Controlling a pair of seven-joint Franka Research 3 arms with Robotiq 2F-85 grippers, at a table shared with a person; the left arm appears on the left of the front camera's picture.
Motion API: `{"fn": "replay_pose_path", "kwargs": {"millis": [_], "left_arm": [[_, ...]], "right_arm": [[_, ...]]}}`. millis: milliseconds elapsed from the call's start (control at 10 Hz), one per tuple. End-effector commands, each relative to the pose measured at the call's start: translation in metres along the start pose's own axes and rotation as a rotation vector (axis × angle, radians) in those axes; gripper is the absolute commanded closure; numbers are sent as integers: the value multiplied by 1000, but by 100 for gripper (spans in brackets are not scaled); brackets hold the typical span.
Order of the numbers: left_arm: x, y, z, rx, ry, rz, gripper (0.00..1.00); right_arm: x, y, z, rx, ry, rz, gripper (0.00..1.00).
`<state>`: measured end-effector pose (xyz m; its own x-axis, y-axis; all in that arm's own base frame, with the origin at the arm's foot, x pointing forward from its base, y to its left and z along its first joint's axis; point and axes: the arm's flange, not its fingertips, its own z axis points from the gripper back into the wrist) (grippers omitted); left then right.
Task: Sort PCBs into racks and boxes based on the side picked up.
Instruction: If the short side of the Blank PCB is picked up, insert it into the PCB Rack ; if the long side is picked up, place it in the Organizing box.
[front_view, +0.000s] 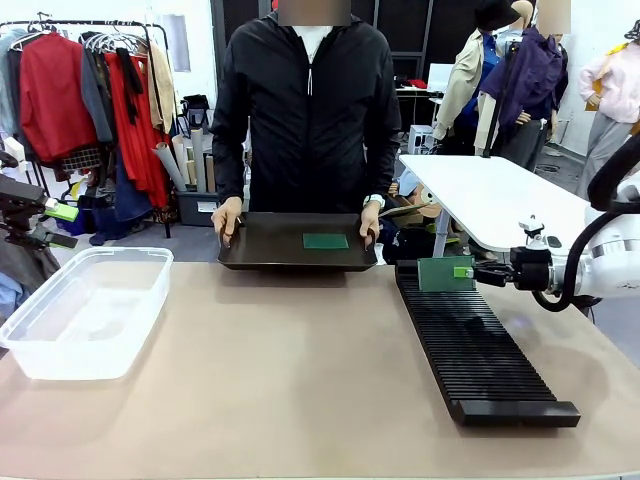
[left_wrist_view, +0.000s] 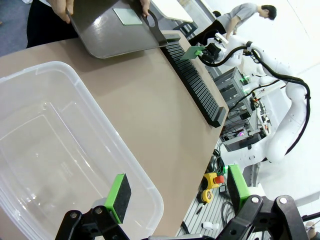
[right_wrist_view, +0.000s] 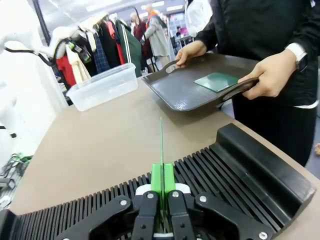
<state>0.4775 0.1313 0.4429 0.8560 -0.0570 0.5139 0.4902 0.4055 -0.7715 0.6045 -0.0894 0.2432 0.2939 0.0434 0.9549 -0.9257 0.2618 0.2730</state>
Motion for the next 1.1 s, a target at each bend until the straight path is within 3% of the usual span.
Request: {"fn": "replay_pose_path", "kwargs": {"millis": [0,800,1000], "left_arm": [[0,-3,0,4,-1,2,0],[0,-3,0,4,-1,2,0],[0,-3,0,4,-1,2,0]], "right_arm": [[3,1,0,2,6,7,100],[0,0,0,1,2,0,100],[3,-7,2,51,-35,13,100]]}}
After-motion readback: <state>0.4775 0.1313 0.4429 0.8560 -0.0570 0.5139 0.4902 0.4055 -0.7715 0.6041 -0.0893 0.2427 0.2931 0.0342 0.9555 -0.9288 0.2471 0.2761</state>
